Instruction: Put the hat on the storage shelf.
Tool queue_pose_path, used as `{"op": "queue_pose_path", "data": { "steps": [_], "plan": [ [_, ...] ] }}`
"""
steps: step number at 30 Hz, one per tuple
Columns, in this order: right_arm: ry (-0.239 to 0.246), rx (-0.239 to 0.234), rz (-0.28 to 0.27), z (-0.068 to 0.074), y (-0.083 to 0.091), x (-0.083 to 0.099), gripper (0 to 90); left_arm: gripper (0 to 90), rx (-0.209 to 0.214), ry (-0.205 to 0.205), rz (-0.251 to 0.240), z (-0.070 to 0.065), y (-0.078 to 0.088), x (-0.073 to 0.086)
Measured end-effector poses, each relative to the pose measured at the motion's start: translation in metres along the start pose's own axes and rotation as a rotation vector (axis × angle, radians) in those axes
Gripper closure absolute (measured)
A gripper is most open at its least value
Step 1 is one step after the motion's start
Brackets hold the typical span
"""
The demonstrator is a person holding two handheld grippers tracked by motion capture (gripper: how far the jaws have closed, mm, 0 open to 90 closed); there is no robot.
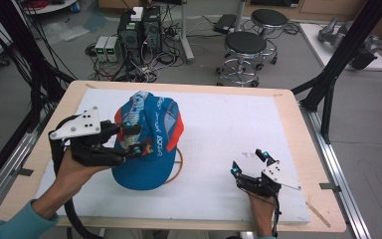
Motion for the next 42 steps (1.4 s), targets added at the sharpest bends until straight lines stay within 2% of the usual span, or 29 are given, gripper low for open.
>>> {"op": "queue_pose_path", "data": {
  "steps": [4,10,16,20,26,29,33,38,42],
  "plan": [
    [0.003,-0.001,-0.011,0.000,0.001,0.000,7.4,38.0,-0.030,0.000,-0.033,0.010,0.009,0.000],
    [-0.005,-0.002,-0.003,0.000,0.001,0.000,7.4,33.6,-0.063,0.005,-0.075,0.020,0.021,0.007],
    [-0.003,0.002,-0.004,-0.001,0.000,0.000,7.4,24.9,-0.113,-0.012,-0.100,0.032,0.038,0.024],
    [-0.012,0.002,0.001,0.000,0.000,0.000,7.4,23.0,-0.146,0.012,-0.108,0.044,0.052,0.041],
    [-0.011,0.005,0.003,-0.001,0.000,0.000,7.4,21.9,-0.195,0.053,-0.138,0.065,0.069,0.078],
    [-0.011,0.008,0.003,-0.001,0.000,0.000,7.4,21.8,-0.220,0.078,-0.128,0.073,0.074,0.105],
    [-0.011,0.011,0.003,-0.001,0.000,0.000,7.4,21.6,-0.247,0.111,-0.139,0.079,0.077,0.137],
    [-0.016,0.016,0.000,-0.001,0.000,0.000,7.4,20.9,-0.296,0.113,-0.153,0.079,0.076,0.165],
    [-0.022,0.019,-0.004,-0.001,0.001,0.000,7.4,20.8,-0.348,0.095,-0.172,0.074,0.073,0.188]
  ]
}}
Point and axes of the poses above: each handheld gripper's, and its own axes: y roughly backward along the jaws, x roughly out of its underside, z roughly to its left, the point moved 1 cm from there along -y, roughly forward along the jaws, and after that the axes turned 10 degrees about -x, right-handed, at the moved point
